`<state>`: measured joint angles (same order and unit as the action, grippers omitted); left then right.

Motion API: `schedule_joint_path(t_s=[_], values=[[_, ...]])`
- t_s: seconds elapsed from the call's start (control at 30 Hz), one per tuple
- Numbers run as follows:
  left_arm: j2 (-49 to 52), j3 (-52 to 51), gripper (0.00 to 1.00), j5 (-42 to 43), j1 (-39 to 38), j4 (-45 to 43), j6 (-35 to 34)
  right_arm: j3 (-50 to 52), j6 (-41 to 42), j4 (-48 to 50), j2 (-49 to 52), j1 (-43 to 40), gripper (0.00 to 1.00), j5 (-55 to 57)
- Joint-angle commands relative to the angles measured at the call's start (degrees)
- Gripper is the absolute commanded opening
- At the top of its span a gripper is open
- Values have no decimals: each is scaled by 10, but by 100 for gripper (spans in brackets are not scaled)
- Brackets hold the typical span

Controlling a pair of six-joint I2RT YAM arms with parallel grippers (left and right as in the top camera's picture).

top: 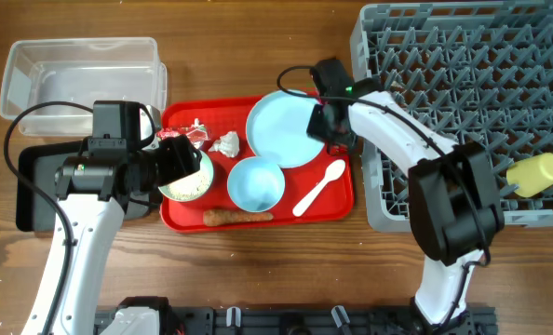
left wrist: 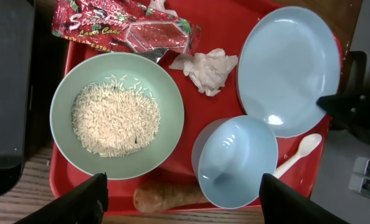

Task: Sort waste into correct bins and load items into the dishwasher rack
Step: 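Lift the plate and stand it upright in the rack's right side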

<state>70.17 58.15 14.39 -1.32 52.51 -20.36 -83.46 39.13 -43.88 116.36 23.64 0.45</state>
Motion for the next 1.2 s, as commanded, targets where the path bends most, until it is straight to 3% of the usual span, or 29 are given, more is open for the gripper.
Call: schedule_joint_path(t_s=[0.0,0.2,0.53,0.7,0.9,1.17], values=[[-4,8,78,-6,5,-1,7,-48,-56,5,-67,-14,4,29],[-4,8,78,-6,5,-2,7,-60,-157,12,-160,-35,4,61],[-4,8,78,-6,5,-1,7,-60,-366,73,-270,-141,4,366],[-4,8,78,-6,5,-1,7,-60,-392,137,-268,-217,4,505],[-4,8,77,-6,5,-1,7,-59,-412,219,-266,-312,4,520],[-4,8,77,-6,5,-2,4,-58,-516,269,-210,-426,4,495]])
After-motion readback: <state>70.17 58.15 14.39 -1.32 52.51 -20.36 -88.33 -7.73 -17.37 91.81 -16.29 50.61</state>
